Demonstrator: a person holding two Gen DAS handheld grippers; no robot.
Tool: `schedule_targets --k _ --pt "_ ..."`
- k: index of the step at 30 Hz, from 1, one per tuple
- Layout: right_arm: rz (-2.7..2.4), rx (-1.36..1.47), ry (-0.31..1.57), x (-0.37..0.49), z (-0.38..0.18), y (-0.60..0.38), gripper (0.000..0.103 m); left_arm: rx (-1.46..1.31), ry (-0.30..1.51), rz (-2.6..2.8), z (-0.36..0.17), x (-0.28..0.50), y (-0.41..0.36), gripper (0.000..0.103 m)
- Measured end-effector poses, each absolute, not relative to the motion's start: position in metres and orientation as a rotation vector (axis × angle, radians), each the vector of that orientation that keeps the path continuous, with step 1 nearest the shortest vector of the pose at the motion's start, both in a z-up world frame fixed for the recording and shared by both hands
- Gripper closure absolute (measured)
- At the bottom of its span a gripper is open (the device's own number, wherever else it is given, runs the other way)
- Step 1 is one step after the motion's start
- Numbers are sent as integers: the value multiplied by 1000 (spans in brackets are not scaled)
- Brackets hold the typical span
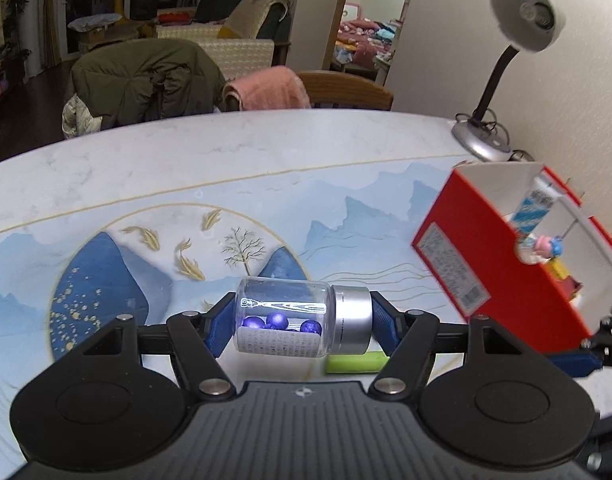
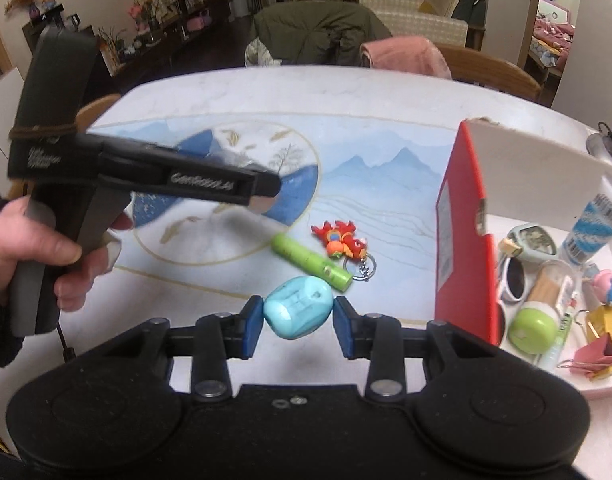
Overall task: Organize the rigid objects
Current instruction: 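Carry the jar toward the shoebox with left tool while right carries the egg toy, then lower the jar into the shoebox and open left tool while right releases the egg toy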
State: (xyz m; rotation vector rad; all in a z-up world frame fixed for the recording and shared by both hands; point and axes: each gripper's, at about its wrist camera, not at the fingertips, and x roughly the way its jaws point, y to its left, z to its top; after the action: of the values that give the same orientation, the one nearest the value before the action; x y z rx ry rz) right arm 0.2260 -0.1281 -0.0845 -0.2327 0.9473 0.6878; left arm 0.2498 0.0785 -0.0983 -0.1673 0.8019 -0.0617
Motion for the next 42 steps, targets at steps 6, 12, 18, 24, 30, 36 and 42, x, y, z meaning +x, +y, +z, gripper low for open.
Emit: schedule_targets --k 6,12,18,24,30,36,42 --pt "706 -213 895 219 -55 -150 67 -167 780 -74 -69 230 60 34" --pt "714 -189 860 218 -33 -180 67 -167 761 -102 -45 217 30 34" --pt "692 -173 848 226 -25 -220 67 -146 757 -139 -34 216 -11 34" --pt "652 -163 840 241 -24 -265 67 -120 765 -168 -30 226 -55 34" --pt "611 -147 841 259 -29 -308 67 -94 775 -186 -31 242 -99 34" --pt "584 -150 843 280 -36 -346 67 -61 787 -193 -33 270 -140 34" --pt "550 -156 846 304 -45 -376 67 3 812 -175 -43 308 -170 34"
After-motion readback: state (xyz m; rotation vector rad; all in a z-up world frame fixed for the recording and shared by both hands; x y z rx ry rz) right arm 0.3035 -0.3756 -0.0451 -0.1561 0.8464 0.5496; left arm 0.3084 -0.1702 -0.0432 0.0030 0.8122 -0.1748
